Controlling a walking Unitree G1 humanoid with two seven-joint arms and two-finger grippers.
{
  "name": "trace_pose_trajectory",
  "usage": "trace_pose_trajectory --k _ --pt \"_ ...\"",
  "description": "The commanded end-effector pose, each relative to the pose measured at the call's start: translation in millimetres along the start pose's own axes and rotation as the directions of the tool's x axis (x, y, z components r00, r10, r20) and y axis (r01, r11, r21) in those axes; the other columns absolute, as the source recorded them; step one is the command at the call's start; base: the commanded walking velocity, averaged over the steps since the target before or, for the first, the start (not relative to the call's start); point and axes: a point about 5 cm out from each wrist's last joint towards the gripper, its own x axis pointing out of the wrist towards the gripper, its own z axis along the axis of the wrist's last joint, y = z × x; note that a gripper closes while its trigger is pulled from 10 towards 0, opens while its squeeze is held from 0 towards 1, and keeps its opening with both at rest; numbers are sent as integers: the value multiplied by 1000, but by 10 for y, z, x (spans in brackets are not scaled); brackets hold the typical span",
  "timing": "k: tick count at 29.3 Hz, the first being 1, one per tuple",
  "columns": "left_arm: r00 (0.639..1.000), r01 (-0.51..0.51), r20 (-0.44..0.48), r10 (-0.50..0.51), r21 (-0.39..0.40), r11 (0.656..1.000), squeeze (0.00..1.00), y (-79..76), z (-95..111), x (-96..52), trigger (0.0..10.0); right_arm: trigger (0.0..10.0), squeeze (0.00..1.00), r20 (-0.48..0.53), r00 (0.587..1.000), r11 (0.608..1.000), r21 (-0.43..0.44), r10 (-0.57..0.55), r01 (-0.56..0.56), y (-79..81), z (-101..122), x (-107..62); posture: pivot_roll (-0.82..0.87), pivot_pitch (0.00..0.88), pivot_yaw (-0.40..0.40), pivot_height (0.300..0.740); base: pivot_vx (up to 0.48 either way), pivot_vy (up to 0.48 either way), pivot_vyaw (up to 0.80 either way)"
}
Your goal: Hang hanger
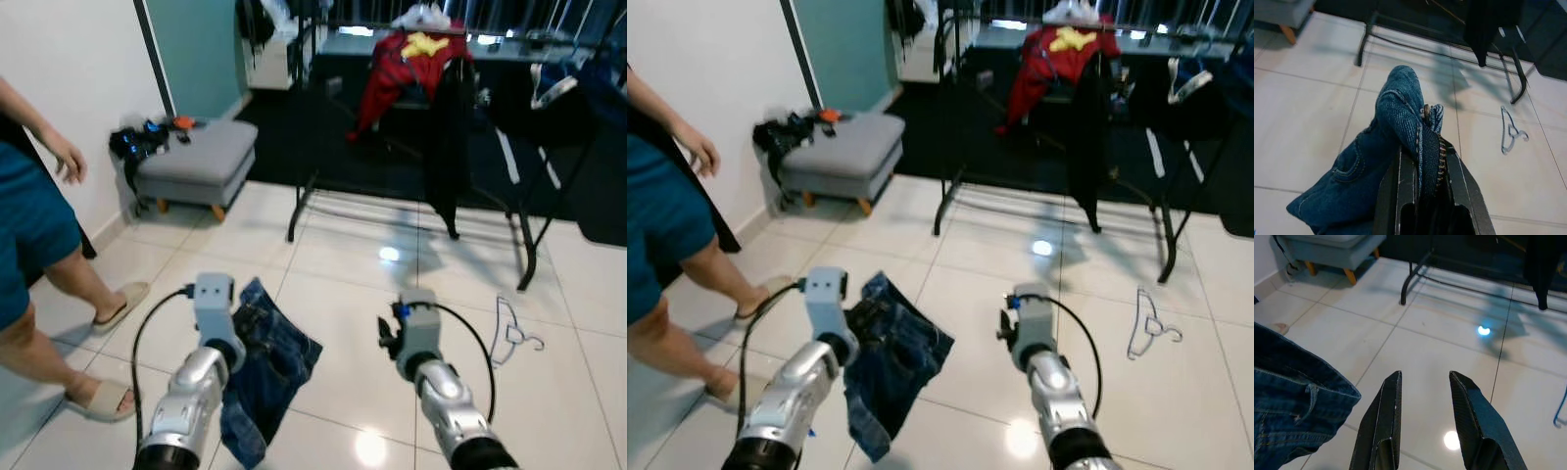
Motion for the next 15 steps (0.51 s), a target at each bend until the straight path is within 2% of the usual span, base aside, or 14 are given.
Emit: trace_pose_trajectory --k 1,7,11,15 --pt "1000 -18 21 19 -17 1000 0 39 37 18 10000 10000 0 -2 1000 1000 -2 24 -24 63 -6 10 78 25 20 740 375 0 0" --pt "1000 -18 13 18 -2 1000 0 16 31 43 10000 10000 0 -6 999 999 -22 36 -36 60 21 42 85 17 17 740 376 0 0" --pt "1000 -18 5 17 6 1000 0 40 -2 25 10000 10000 0 -3 998 998 -25 56 -56 145 10 40 76 0 29 740 376 0 0" --pt "1000 -14 3 14 9 1000 0 47 -7 22 10000 10000 0 -2 998 998 -29 60 -60 157 -2 31 75 0 31 740 374 0 0"
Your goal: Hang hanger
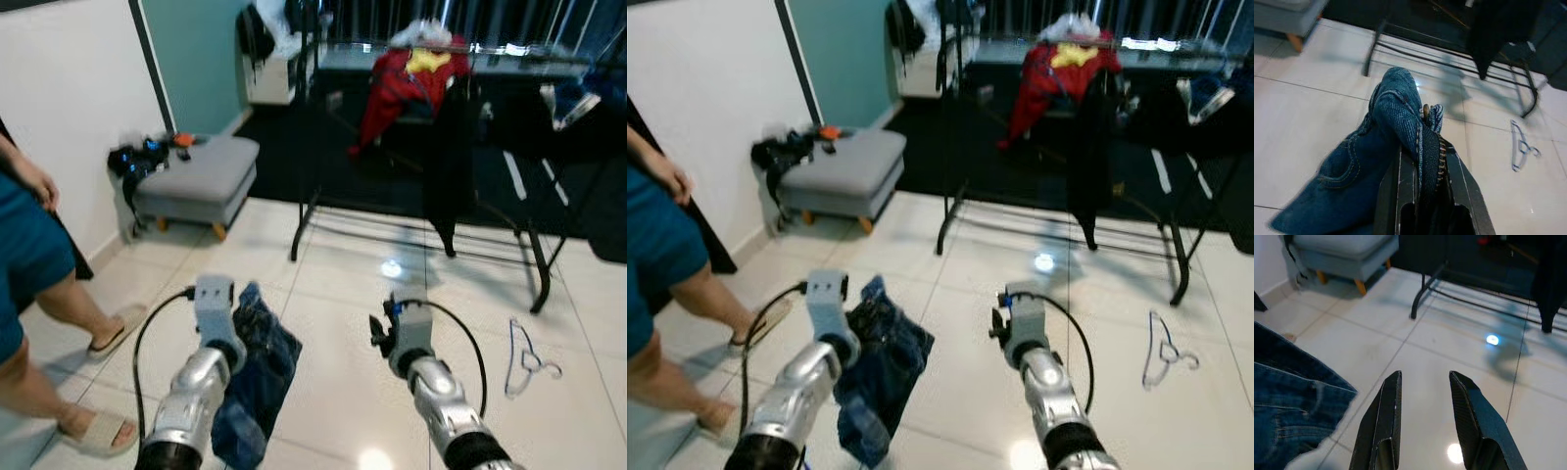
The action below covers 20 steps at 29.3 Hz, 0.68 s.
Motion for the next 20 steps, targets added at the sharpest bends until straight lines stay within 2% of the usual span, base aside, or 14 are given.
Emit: trace_pose_trajectory --k 1,20 --pt "1000 -12 21 12 19 1000 0 61 37 -2 10000 10000 0 -1 1000 1000 -7 16 -16 69 -26 -6 71 0 32 740 375 0 0" --pt "1000 -9 24 9 13 1000 0 53 38 18 10000 10000 0 -8 1000 1000 2 -21 21 -8 -55 -26 61 0 45 740 397 0 0"
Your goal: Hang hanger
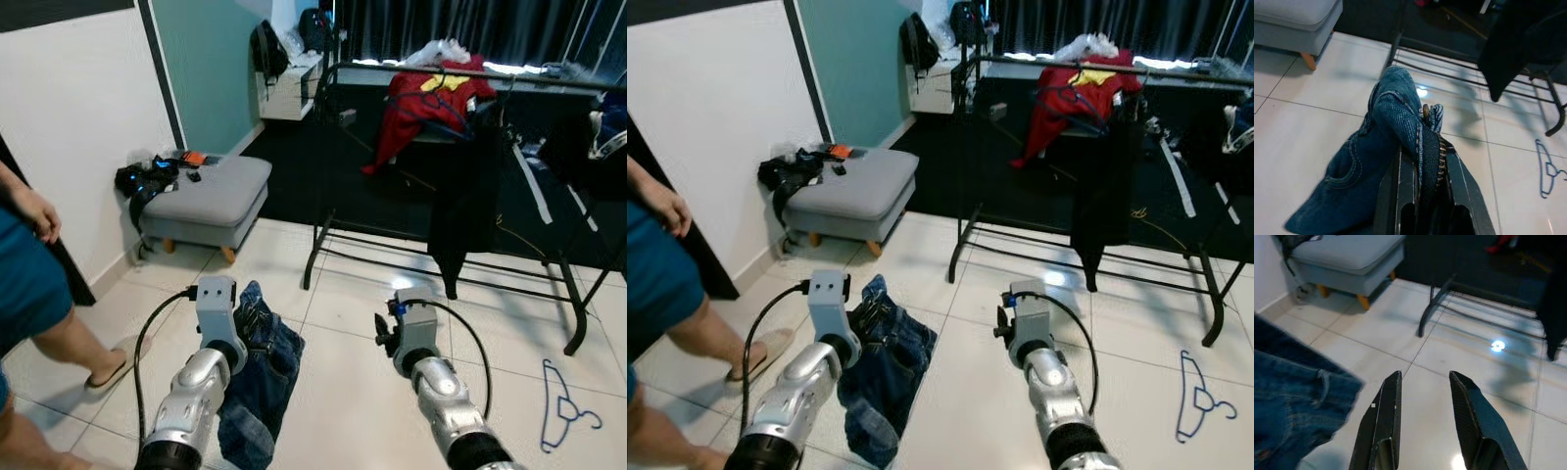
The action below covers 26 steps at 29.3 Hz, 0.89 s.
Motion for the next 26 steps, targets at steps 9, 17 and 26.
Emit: trace_pose_trajectory --k 9,17,26 --pt "1000 21 22 -21 3 1000 0 -29 41 15 10000 10000 0 -21 999 999 -7 -37 37 -96 -62 -44 60 0 61 740 410 0 -435" --pt "999 30 11 -30 4 1000 0 -47 19 14 10000 10000 0 -29 998 998 1 -58 58 -121 -114 -84 51 4 71 740 412 0 -778" --pt "999 29 14 -29 4 1000 0 -47 31 27 10000 10000 0 -8 999 999 -2 -53 53 -135 -76 -78 55 8 68 740 411 0 -679"
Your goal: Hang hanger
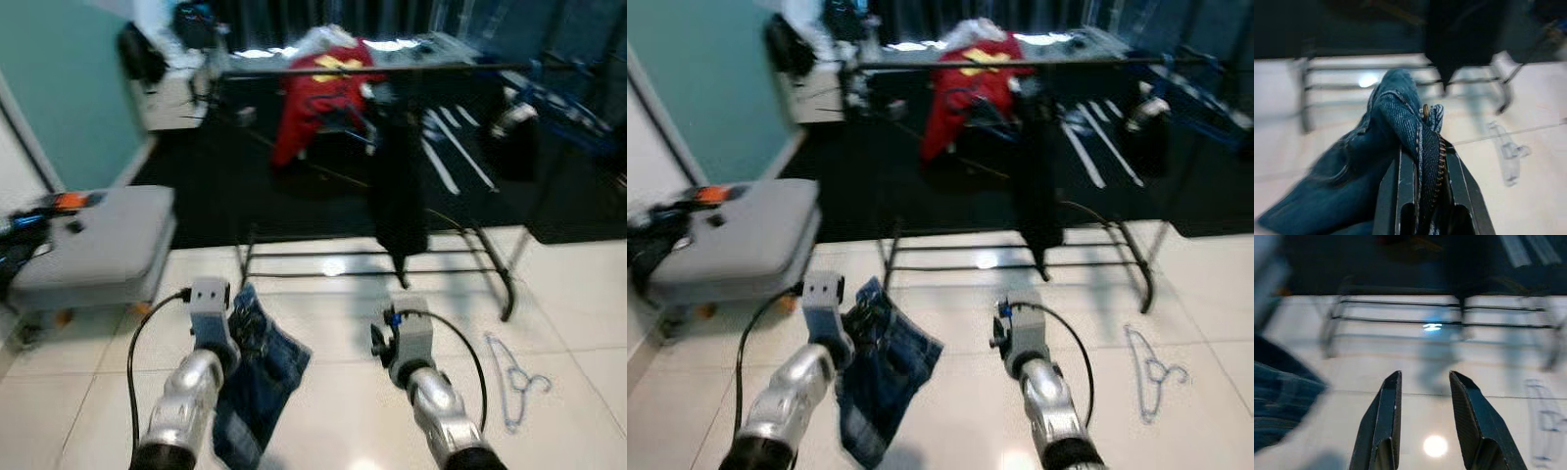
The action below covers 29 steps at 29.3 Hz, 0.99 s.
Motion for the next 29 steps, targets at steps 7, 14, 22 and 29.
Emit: trace_pose_trajectory --k 7,14,22,29 --pt "999 -35 26 35 4 999 0 106 46 -24 10000 10000 0 36 999 999 7 40 -41 132 68 26 57 9 65 740 410 0 0" --pt "998 -49 28 49 2 999 0 136 51 -25 10000 10000 0 38 998 999 14 49 -49 143 74 28 56 15 64 740 404 0 0" --pt "997 -62 34 62 -2 998 0 153 74 -17 10000 10000 0 39 997 998 6 66 -66 155 100 43 58 23 59 740 401 0 0" --pt "992 -115 44 114 11 993 0 211 83 -35 10000 10000 0 38 996 997 7 81 -82 188 117 57 68 29 55 740 189 0 0"
